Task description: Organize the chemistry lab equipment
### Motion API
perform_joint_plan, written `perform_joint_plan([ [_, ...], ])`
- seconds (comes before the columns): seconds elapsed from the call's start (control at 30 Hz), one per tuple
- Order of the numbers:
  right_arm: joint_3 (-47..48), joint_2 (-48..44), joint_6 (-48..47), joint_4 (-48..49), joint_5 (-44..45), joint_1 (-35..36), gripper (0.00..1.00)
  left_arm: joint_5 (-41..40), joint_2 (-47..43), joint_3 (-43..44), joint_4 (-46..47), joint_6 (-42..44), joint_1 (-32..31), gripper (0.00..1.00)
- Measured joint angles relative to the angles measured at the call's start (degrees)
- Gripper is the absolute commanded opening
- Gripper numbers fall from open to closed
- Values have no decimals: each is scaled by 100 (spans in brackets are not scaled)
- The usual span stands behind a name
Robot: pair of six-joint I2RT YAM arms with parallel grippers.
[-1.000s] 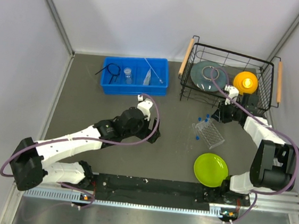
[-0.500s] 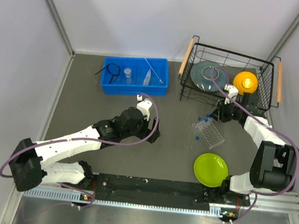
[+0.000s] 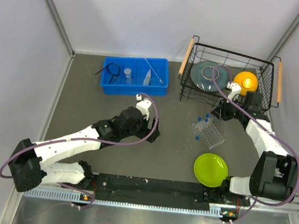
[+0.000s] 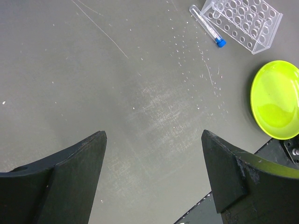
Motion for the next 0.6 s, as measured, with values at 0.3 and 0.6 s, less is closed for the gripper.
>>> perform_joint_plan([
  [0.3,0,-133,-249,-197,247,-35,21,0,-33,0,0,0,7,88],
  [0.6,4,-114,-713,-638,470,-68,20,0,-33,0,-2,0,11,88],
])
